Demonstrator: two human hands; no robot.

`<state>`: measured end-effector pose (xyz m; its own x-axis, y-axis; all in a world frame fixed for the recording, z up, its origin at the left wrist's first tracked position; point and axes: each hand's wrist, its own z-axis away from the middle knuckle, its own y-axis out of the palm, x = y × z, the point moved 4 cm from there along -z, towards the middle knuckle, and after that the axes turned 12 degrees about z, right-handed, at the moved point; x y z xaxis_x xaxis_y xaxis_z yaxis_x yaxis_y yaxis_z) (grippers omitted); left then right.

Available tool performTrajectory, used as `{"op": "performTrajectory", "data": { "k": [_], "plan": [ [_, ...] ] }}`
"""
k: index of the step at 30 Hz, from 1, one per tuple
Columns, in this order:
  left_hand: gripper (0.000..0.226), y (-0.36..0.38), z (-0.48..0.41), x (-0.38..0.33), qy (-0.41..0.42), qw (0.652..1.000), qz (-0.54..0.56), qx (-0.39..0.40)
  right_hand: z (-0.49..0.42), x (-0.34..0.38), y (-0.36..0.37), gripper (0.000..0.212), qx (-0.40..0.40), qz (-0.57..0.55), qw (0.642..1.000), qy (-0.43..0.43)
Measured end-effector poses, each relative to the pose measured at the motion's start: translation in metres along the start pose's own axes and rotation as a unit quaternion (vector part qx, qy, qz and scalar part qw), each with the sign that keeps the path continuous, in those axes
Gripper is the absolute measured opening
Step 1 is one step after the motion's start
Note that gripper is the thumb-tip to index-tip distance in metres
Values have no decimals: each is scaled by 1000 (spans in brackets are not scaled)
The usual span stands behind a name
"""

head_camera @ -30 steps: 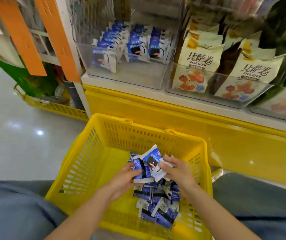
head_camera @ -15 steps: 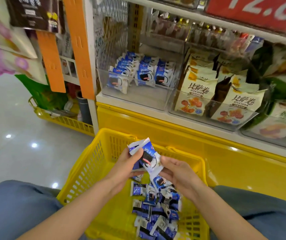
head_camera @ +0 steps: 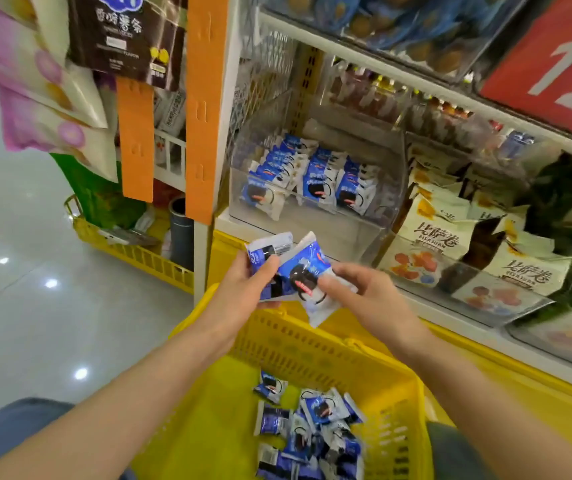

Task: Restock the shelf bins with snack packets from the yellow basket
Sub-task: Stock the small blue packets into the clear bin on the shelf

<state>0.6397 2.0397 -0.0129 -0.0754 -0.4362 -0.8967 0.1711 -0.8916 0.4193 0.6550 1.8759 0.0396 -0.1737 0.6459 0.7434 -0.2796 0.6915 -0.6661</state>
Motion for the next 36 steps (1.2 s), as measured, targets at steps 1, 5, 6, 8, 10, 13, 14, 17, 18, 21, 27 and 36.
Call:
{"op": "performTrajectory", "data": {
  "k": [1,5,6,8,10,13,14,17,18,21,27,36],
  "plan": [
    [24,-3,-5,-6,-1,1000,14,-9,-11,10,-13,11,-32,28,999,-18],
    [38,-11,-20,-26,0,999,33,-19,-67,40,-61,16,-173,131,974,-61],
    [39,-13,-23,-29,-1,999,36,-18,-85,44,-70,22,-198,163,965,-63],
    [41,-14,-29,-33,0,999,38,-17,-121,46,-81,32,-208,237,948,-39],
    [42,-15,-34,-37,6,999,36,-11,-154,40,-82,35,-160,317,935,-8],
    [42,-15,-41,-42,19,999,38,1,-187,25,-69,33,-43,426,903,-15],
    [42,-16,-43,-43,22,999,42,2,-193,19,-63,34,-6,446,895,-10],
    [42,-20,-51,-44,26,998,48,2,-204,8,-50,43,64,485,872,18],
    [43,-21,-53,-44,27,998,51,2,-208,6,-48,45,60,489,870,23],
    [46,-22,-58,-44,24,998,58,3,-216,8,-47,41,6,469,883,14],
    [46,-19,-62,-43,12,998,65,5,-223,6,-38,34,-16,505,863,1],
    [31,-15,-58,-42,-19,997,77,21,-190,34,-40,38,-132,404,900,-94]
  ]
}}
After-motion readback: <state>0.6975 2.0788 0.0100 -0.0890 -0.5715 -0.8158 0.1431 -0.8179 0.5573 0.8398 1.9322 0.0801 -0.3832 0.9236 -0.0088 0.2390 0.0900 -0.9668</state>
